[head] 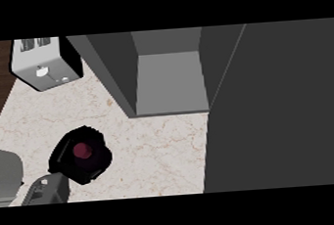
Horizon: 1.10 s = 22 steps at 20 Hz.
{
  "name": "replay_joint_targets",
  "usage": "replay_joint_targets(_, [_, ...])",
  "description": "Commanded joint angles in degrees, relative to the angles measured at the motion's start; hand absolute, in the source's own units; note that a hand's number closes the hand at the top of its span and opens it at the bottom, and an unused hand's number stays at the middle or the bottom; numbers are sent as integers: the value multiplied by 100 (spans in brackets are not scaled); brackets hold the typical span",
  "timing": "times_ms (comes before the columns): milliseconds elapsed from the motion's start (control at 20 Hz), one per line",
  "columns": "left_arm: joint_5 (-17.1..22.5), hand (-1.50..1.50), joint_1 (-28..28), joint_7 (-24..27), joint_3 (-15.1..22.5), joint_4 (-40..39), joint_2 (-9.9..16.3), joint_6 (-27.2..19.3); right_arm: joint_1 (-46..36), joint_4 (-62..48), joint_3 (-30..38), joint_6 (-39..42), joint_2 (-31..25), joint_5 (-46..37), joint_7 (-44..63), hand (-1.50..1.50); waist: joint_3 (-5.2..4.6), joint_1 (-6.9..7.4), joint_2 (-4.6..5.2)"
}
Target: Pick up the wine, place it into the cabinet and close the cabinet
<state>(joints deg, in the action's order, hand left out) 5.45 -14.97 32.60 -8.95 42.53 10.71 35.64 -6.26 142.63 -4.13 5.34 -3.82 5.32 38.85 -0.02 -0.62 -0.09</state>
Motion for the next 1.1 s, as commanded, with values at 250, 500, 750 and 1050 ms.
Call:
replay_joint_targets(250, [10, 150, 648, 782, -386, 812, -25, -1264, 47, 447, 160, -20, -8, 351, 167, -150, 5, 112, -23])
replay_joint_targets(500, [-159, 150, 943, 995, -445, 1513, -190, -2063, 148, 457, -30, 56, 48, 256, 82, -150, 4, 72, -11])
replay_joint_targets(750, [-72, 150, 1357, 799, -306, 2722, -434, -2279, 474, 758, -11, 106, 96, 375, 123, -150, 6, 64, -16])
replay_joint_targets(1050, [534, 150, 1864, -869, 167, 4620, -825, -2096, 151, 533, 350, 133, -58, 694, 250, -150, 8, 85, -14])
